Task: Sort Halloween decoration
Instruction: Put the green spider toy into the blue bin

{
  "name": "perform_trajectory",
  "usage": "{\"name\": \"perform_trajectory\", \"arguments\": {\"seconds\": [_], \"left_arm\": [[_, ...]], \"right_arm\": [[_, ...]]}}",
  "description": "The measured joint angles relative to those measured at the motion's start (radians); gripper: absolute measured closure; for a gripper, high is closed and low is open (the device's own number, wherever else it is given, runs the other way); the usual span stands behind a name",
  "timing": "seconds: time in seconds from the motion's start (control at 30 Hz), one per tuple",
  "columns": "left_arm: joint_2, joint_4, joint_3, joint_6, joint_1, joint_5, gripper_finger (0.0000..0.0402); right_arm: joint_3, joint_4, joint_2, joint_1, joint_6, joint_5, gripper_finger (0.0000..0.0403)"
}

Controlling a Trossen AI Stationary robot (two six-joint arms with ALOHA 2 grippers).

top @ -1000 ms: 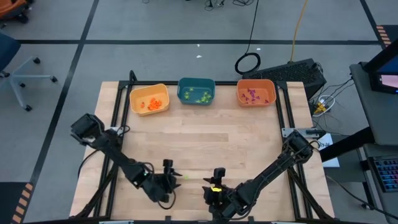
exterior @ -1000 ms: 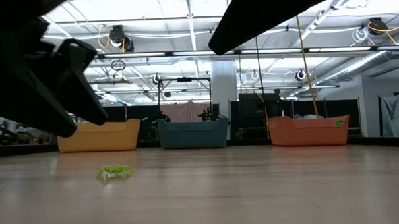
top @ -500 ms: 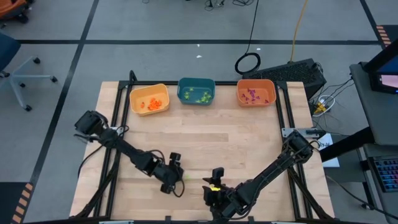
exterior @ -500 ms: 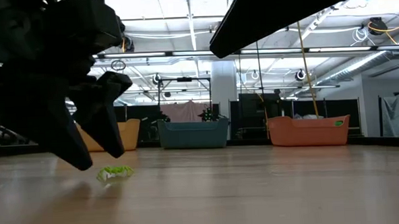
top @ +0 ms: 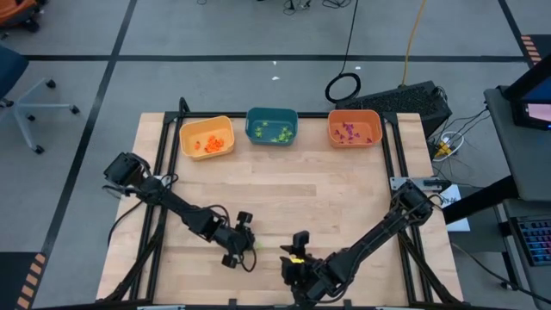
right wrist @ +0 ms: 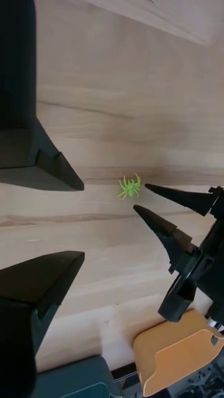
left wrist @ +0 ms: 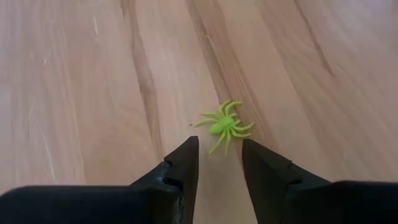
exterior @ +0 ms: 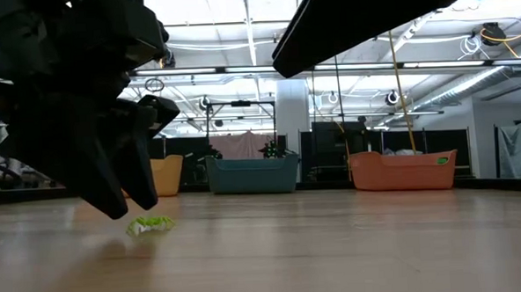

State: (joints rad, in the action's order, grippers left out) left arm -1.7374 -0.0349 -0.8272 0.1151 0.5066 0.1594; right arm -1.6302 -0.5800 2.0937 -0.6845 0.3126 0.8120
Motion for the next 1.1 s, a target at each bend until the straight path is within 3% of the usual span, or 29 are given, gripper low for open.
{"name": "perform_trajectory", "arguments": {"seconds": [0.7, 1.1], "left_arm": [[-0.068, 0.094, -0.001, 0.011, 0.007, 0.021, 0.0289], [-0.072, 0.109, 0.000, 0.011, 0.006, 0.029, 0.0395]], "right_arm": [[0.000, 0.001, 0.000, 0.009, -0.004, 0.000, 0.0248], [0.000, 0.007, 0.000, 0.009, -0.004, -0.001, 0.0248]]}}
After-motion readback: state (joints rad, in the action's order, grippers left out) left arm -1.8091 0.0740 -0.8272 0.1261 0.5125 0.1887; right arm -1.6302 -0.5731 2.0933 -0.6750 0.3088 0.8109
